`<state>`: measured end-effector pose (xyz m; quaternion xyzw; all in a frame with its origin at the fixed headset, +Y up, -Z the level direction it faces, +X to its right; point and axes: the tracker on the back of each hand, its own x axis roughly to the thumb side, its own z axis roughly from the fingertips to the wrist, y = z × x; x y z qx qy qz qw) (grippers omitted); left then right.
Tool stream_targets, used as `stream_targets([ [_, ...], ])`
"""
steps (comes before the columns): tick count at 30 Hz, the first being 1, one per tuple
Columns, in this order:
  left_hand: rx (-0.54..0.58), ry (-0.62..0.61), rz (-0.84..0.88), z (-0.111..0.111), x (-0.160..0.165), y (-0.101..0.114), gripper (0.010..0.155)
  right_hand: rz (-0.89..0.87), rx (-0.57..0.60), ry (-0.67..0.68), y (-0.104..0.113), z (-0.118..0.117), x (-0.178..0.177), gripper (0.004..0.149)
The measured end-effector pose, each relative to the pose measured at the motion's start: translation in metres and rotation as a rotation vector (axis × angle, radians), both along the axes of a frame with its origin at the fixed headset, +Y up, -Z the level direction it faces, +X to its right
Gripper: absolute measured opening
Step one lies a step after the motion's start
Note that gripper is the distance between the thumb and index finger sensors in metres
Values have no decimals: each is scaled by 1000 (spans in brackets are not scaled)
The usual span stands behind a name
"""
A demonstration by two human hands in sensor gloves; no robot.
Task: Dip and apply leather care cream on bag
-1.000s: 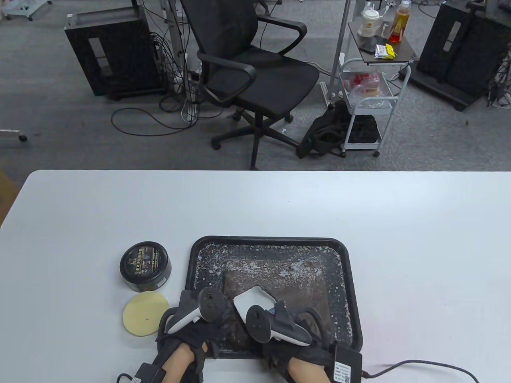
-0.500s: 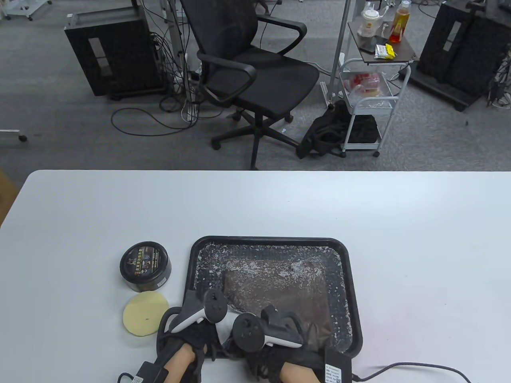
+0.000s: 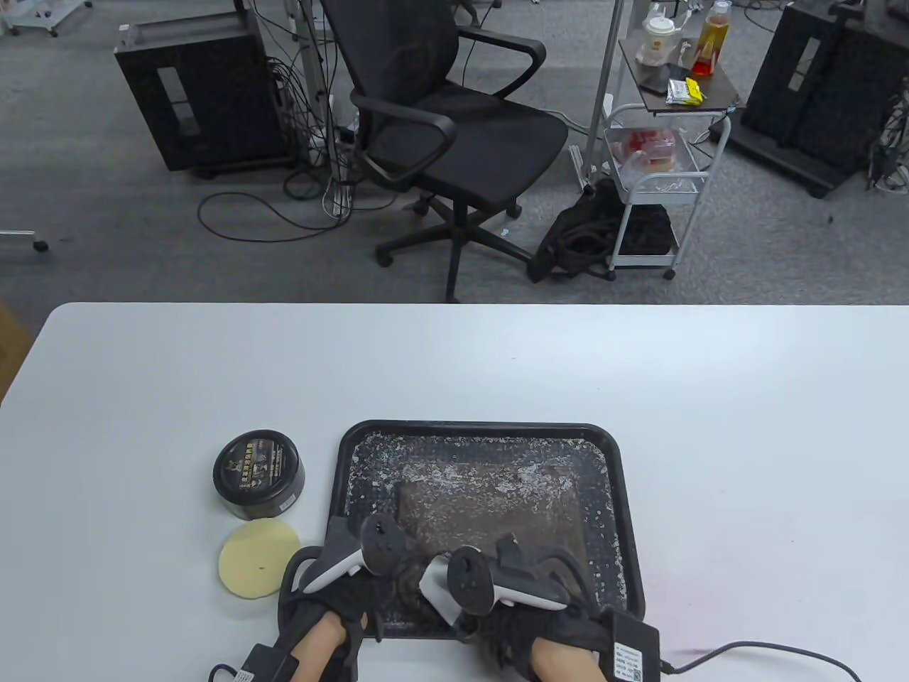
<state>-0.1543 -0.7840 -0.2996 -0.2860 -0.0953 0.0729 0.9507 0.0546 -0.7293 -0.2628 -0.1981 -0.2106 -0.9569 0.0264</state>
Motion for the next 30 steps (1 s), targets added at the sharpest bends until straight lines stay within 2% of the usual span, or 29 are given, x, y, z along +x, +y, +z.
stream_targets([
  [6, 3, 1, 0, 0, 0, 0, 64, -16, 31, -83, 0, -1, 43, 42],
  [12, 4, -3, -1, 0, 0, -1, 64, 9, 66, -145, 4, -2, 66, 41],
  [18, 5, -4, -3, 1, 0, -1, 64, 21, 53, -237, 0, -6, 93, 40],
  [26, 7, -3, -6, 2, 0, -1, 64, 83, 96, -280, 0, -8, 109, 40],
  [30, 7, -3, -7, 2, 0, -1, 64, 48, 102, -297, 1, -8, 115, 40],
])
